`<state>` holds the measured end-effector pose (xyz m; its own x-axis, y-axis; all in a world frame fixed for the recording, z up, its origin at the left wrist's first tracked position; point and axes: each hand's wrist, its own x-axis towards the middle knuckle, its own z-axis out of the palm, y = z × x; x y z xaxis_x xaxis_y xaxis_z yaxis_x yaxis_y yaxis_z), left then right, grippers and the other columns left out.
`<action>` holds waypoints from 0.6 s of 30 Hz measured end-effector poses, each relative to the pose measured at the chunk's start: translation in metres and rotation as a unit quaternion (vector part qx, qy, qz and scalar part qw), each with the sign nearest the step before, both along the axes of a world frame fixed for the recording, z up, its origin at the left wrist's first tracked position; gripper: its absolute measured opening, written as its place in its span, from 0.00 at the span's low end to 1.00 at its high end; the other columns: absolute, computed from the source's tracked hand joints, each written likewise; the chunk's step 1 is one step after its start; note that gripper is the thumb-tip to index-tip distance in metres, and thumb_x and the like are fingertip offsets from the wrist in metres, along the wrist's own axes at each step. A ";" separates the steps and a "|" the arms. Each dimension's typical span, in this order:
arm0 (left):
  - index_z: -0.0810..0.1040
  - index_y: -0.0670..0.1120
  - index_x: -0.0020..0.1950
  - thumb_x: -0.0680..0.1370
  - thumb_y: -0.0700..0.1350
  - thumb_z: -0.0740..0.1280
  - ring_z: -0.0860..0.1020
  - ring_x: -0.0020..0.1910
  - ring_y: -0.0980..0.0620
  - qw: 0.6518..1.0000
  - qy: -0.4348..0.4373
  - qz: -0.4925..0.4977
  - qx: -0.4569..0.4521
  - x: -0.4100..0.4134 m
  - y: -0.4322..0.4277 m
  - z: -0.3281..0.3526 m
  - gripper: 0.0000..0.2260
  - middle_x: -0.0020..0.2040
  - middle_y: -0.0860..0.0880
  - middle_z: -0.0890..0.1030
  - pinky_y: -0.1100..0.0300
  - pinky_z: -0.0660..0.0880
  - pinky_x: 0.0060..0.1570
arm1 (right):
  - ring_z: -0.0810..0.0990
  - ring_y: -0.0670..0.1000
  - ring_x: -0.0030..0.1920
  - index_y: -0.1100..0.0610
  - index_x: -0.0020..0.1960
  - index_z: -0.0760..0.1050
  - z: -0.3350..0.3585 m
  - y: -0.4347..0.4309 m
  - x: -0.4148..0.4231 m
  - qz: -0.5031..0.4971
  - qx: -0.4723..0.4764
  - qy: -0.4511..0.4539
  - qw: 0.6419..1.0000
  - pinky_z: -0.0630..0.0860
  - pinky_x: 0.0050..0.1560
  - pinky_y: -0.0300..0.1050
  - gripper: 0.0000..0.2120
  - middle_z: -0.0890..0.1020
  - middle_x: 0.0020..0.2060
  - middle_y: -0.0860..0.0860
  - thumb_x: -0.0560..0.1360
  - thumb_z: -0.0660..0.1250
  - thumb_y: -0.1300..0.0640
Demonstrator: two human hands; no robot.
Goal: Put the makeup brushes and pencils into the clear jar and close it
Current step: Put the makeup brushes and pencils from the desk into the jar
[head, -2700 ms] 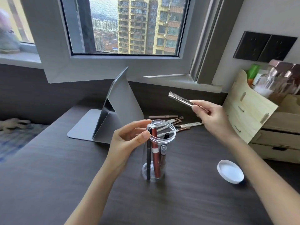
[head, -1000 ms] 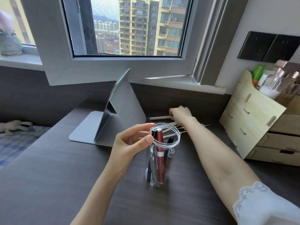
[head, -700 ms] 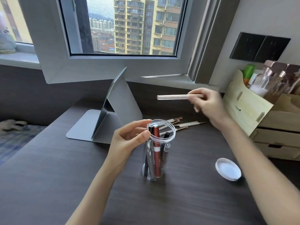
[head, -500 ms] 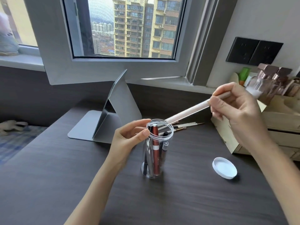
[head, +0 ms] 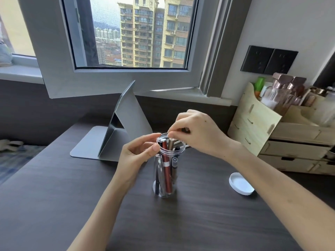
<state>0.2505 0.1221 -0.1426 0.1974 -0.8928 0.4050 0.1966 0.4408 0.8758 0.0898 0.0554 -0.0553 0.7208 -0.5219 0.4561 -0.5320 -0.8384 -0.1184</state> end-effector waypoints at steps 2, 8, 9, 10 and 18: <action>0.83 0.46 0.50 0.68 0.38 0.71 0.84 0.41 0.55 1.000 0.000 -0.001 -0.002 0.000 0.000 -0.001 0.12 0.41 0.51 0.87 0.66 0.77 0.42 | 0.76 0.45 0.38 0.56 0.46 0.84 0.008 -0.011 -0.008 0.011 0.114 -0.091 0.989 0.71 0.41 0.34 0.10 0.81 0.38 0.47 0.75 0.67 0.52; 0.84 0.48 0.49 0.67 0.40 0.71 0.84 0.41 0.56 1.000 0.004 0.001 -0.001 0.001 -0.002 -0.002 0.11 0.41 0.52 0.87 0.67 0.77 0.42 | 0.82 0.51 0.46 0.59 0.47 0.83 -0.029 -0.107 -0.022 -0.209 0.152 -0.114 0.959 0.74 0.51 0.45 0.10 0.86 0.45 0.54 0.76 0.64 0.57; 0.84 0.49 0.49 0.67 0.43 0.72 0.84 0.42 0.56 1.000 0.004 -0.002 -0.003 0.001 -0.002 -0.003 0.11 0.41 0.52 0.87 0.67 0.77 0.42 | 0.81 0.55 0.53 0.58 0.51 0.82 -0.044 -0.121 -0.021 -0.236 0.154 -0.053 0.958 0.74 0.56 0.46 0.10 0.85 0.52 0.55 0.77 0.63 0.58; 0.84 0.49 0.49 0.66 0.47 0.73 0.84 0.43 0.55 1.000 0.001 -0.003 -0.005 0.001 -0.002 -0.003 0.12 0.42 0.52 0.87 0.66 0.77 0.42 | 0.79 0.56 0.57 0.56 0.55 0.81 -0.059 -0.133 -0.019 -0.258 0.162 -0.001 0.953 0.74 0.59 0.46 0.11 0.83 0.56 0.55 0.77 0.62 0.60; 0.83 0.48 0.51 0.62 0.56 0.76 0.83 0.45 0.53 1.000 -0.006 -0.007 -0.006 0.003 -0.004 -0.004 0.21 0.44 0.51 0.87 0.65 0.77 0.44 | 0.79 0.59 0.55 0.57 0.50 0.81 -0.103 -0.163 -0.019 -0.282 0.171 0.140 0.934 0.75 0.54 0.47 0.11 0.82 0.54 0.57 0.73 0.63 0.65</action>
<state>0.2538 0.1186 -0.1470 0.1801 -0.8900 0.4188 0.1915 0.4494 0.8726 0.0707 -0.1080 -0.1583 0.3537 -0.9349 0.0290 -0.9275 -0.3546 -0.1186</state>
